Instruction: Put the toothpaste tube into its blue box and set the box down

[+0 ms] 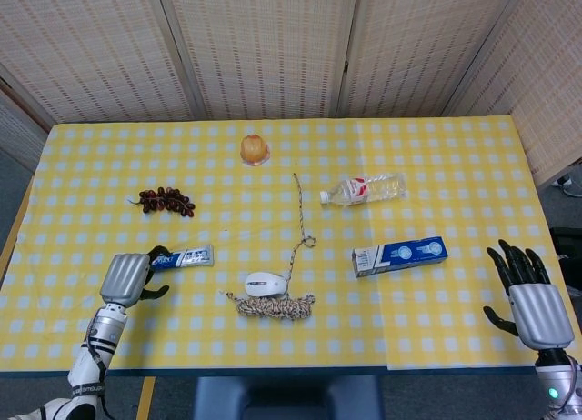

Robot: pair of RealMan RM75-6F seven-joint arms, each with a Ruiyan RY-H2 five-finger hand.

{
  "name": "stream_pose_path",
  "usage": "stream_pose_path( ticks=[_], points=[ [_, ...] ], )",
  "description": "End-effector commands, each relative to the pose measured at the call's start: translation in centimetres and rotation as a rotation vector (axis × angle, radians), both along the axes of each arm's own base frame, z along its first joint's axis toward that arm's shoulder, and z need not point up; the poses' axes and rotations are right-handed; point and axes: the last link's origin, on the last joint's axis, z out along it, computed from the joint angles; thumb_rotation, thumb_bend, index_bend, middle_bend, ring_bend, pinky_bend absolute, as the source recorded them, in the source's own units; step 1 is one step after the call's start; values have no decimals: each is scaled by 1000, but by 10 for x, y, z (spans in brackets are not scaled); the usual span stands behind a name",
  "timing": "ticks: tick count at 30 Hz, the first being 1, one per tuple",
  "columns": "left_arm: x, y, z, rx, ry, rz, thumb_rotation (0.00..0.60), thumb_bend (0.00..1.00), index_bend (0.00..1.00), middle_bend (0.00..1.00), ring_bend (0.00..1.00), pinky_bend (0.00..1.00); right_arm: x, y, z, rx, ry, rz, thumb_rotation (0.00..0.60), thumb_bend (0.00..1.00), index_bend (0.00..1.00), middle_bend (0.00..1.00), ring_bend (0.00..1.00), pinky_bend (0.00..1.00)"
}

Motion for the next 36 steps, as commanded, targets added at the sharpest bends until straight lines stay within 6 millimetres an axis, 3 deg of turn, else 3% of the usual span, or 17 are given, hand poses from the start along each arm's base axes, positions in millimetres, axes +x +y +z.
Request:
stream_pose_path(
  ticks=[1, 4, 15, 29, 36],
  points=[
    [8, 21, -13, -54, -33, 36, 600, 308, 348, 1000, 1000, 1000, 0, -2, -1, -2, 0, -3, 600, 252, 0, 0, 0, 0],
    [6, 30, -19, -77, -36, 58, 600, 358, 335, 1000, 1000, 1000, 0, -3, 0, -9, 3, -5, 600, 252, 0, 0, 0, 0],
    [3, 54, -41, -110, -27, 96, 600, 355, 337, 1000, 1000, 1000, -4, -7, 1, -14, 9, -28, 600, 252, 0, 0, 0, 0],
    [2, 60, -57, -140, -21, 109, 600, 354, 339, 1000, 1000, 1000, -6, -5, 4, -24, 8, -32, 600, 252, 0, 0, 0, 0],
    [-1, 64, -61, -128, -10, 106, 600, 355, 444, 1000, 1000, 1000, -6, -5, 4, -28, 9, -30, 600, 252, 0, 0, 0, 0]
  ],
)
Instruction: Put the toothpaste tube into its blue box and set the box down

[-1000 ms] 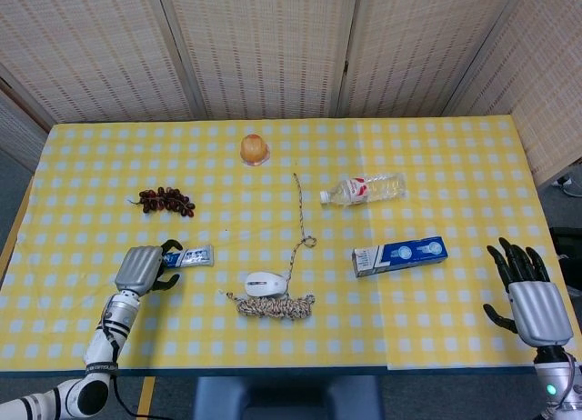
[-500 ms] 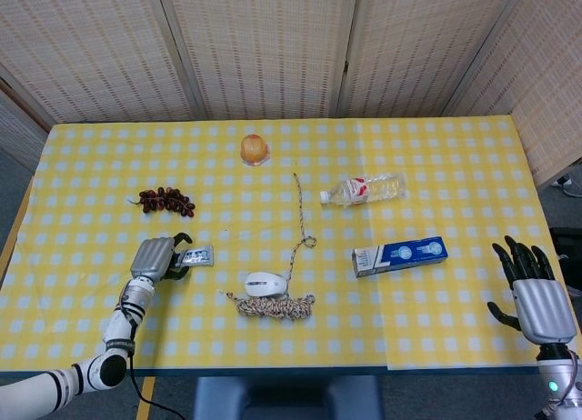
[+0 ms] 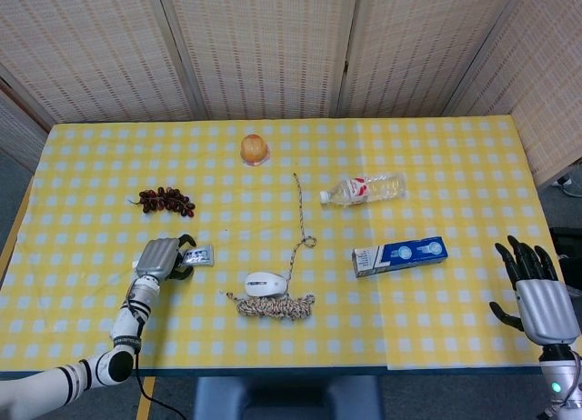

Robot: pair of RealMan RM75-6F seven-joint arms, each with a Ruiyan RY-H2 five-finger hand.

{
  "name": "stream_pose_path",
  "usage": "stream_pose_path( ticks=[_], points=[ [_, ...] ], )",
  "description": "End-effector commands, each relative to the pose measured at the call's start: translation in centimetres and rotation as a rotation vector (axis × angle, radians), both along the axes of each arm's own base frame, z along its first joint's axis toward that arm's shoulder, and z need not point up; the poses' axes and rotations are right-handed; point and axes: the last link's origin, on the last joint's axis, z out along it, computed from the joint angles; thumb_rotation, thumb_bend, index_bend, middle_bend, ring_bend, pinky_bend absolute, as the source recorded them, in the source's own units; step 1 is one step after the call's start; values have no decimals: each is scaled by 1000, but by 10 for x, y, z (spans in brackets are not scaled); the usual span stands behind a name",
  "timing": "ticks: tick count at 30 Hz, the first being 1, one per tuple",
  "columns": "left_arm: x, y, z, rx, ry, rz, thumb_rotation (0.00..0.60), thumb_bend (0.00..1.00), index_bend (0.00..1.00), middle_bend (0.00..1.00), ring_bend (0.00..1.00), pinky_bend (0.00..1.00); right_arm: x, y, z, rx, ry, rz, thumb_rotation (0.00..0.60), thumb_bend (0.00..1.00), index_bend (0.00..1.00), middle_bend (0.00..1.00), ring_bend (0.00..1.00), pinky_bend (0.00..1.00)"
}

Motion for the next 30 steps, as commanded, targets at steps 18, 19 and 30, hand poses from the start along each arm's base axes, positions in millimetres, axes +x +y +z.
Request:
stream_pose_path(
  ticks=[18, 19, 30],
  points=[
    [27, -16, 18, 142, -230, -108, 600, 500, 997, 1000, 1000, 1000, -5, -20, -10, 79, 5, -10, 600, 252, 0, 0, 0, 0],
    [29, -17, 20, 144, -246, -107, 600, 504, 999, 1000, 1000, 1000, -6, -22, -11, 85, 5, -11, 600, 252, 0, 0, 0, 0],
    [56, -48, 66, 44, -635, 63, 600, 557, 1000, 1000, 1000, 1000, -7, -75, -38, 252, 9, -52, 600, 251, 0, 0, 35, 0]
  ],
)
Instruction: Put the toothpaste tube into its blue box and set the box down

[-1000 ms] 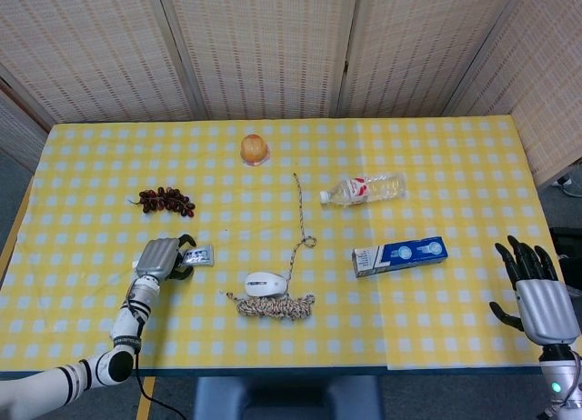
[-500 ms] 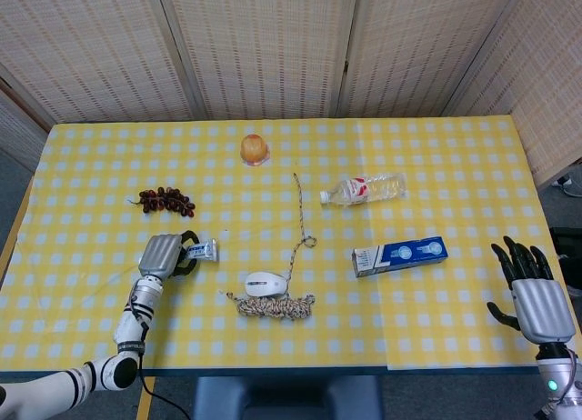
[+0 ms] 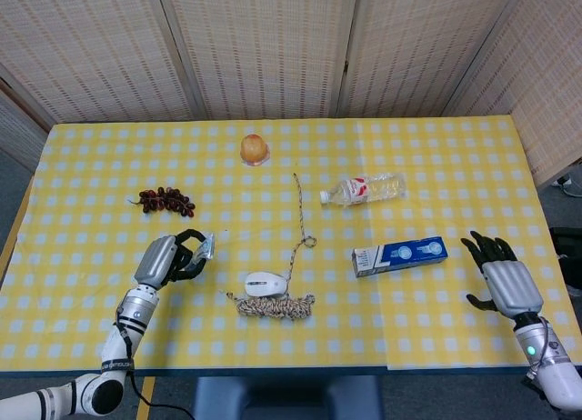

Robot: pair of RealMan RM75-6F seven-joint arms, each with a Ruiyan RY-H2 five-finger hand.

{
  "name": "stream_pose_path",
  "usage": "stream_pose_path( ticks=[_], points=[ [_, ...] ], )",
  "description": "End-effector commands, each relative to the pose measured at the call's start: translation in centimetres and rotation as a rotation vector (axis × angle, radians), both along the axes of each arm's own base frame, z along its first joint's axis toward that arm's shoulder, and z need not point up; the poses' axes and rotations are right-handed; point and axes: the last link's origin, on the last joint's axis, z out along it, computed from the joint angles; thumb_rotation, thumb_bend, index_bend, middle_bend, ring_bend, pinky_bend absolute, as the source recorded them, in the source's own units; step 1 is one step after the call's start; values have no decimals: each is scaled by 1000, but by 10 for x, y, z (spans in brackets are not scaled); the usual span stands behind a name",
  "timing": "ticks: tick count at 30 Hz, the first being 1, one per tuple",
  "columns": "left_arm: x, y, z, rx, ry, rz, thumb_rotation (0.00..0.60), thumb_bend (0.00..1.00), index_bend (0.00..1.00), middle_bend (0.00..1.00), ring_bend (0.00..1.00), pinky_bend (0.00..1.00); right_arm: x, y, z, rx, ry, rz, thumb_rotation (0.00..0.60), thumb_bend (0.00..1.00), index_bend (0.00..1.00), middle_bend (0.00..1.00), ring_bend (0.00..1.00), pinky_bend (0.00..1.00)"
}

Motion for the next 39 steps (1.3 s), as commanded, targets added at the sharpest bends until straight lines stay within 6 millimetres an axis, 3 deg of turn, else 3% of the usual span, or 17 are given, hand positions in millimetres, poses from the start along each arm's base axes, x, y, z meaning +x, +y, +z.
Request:
stream_pose_path(
  ticks=[1, 18, 29, 32, 36, 39],
  points=[
    [2, -8, 20, -61, -126, 69, 600, 559, 1000, 1000, 1000, 1000, 3, -19, -12, 15, 25, 1, 600, 251, 0, 1, 46, 0],
    [11, -18, 40, -57, -158, 58, 600, 562, 1000, 1000, 1000, 1000, 34, -80, -80, 121, 88, 18, 600, 252, 164, 116, 135, 42],
    [10, -18, 45, -38, -164, 53, 600, 563, 1000, 1000, 1000, 1000, 50, -91, -108, 128, 109, 48, 600, 253, 288, 187, 183, 85],
    [9, -17, 46, -37, -173, 60, 600, 562, 1000, 1000, 1000, 1000, 51, -91, -113, 126, 116, 55, 600, 253, 338, 231, 228, 162],
    [10, -17, 47, -46, -190, 65, 600, 563, 1000, 1000, 1000, 1000, 53, -90, -117, 120, 108, 64, 600, 253, 453, 343, 367, 428],
    [17, -16, 50, -52, -197, 53, 600, 563, 1000, 1000, 1000, 1000, 54, -87, -115, 100, 97, 83, 600, 252, 505, 389, 430, 524]
  ],
)
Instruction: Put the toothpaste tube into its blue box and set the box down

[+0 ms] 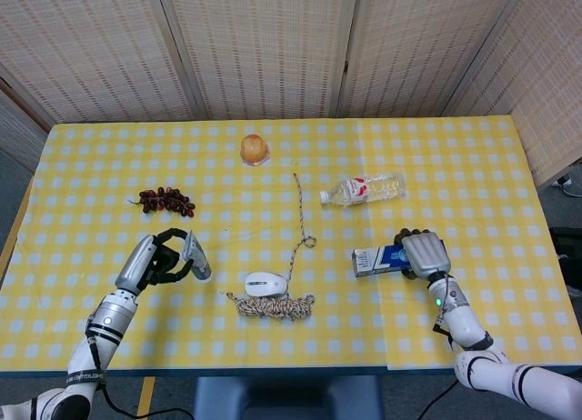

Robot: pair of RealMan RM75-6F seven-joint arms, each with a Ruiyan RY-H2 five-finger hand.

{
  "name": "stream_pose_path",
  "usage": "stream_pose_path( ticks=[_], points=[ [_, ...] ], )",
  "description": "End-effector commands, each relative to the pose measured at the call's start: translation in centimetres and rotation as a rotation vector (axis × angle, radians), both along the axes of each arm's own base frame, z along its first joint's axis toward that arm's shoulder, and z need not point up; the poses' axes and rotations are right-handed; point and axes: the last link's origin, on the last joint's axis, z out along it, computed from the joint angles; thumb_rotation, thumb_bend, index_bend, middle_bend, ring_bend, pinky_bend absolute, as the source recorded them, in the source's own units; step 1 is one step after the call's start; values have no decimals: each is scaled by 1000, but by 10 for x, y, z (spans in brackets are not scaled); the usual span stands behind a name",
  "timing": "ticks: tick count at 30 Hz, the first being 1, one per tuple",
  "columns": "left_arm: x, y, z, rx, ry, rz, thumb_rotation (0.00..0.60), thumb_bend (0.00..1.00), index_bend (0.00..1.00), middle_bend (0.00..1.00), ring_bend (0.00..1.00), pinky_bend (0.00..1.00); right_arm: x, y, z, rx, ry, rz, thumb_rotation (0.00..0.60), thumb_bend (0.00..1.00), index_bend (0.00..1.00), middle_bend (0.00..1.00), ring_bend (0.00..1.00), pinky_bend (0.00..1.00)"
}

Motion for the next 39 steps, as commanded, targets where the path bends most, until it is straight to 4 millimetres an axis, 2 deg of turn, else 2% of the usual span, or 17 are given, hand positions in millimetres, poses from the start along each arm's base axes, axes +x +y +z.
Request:
stream_pose_path(
  ticks=[1, 8, 14, 19, 22, 26, 32, 39],
  points=[
    [7, 0, 2, -1, -9, -12, 600, 563, 1000, 1000, 1000, 1000, 0, 3, 1, -20, -21, 14, 600, 253, 515, 396, 437, 547],
    [26, -5, 10, 17, -60, -31, 600, 563, 1000, 1000, 1000, 1000, 1, 12, 11, -61, -154, 39, 600, 253, 536, 417, 449, 575],
    [53, -4, 24, 36, -169, -36, 600, 563, 1000, 1000, 1000, 1000, 6, 26, 17, -111, -408, 88, 600, 253, 541, 426, 448, 575],
    [84, -1, 32, 26, -256, -58, 600, 564, 1000, 1000, 1000, 1000, 10, 34, 8, -123, -737, 100, 600, 252, 541, 426, 449, 575],
    [103, 1, 35, 10, -306, -69, 600, 564, 1000, 1000, 1000, 1000, 20, 40, -3, -35, -1001, 90, 600, 253, 540, 429, 453, 575],
    [130, 3, 42, 3, -356, -98, 600, 566, 1000, 1000, 1000, 1000, 30, 40, -15, 48, -1200, 127, 600, 253, 540, 431, 453, 575],
    [159, 3, 49, -20, -464, -86, 600, 575, 1000, 1000, 1000, 1000, 46, 42, -37, 113, -1274, 151, 600, 253, 540, 432, 450, 575],
    [178, 5, 52, -20, -562, -73, 600, 580, 1000, 1000, 1000, 1000, 50, 44, -45, 134, -1264, 161, 600, 254, 540, 432, 450, 575]
  ],
)
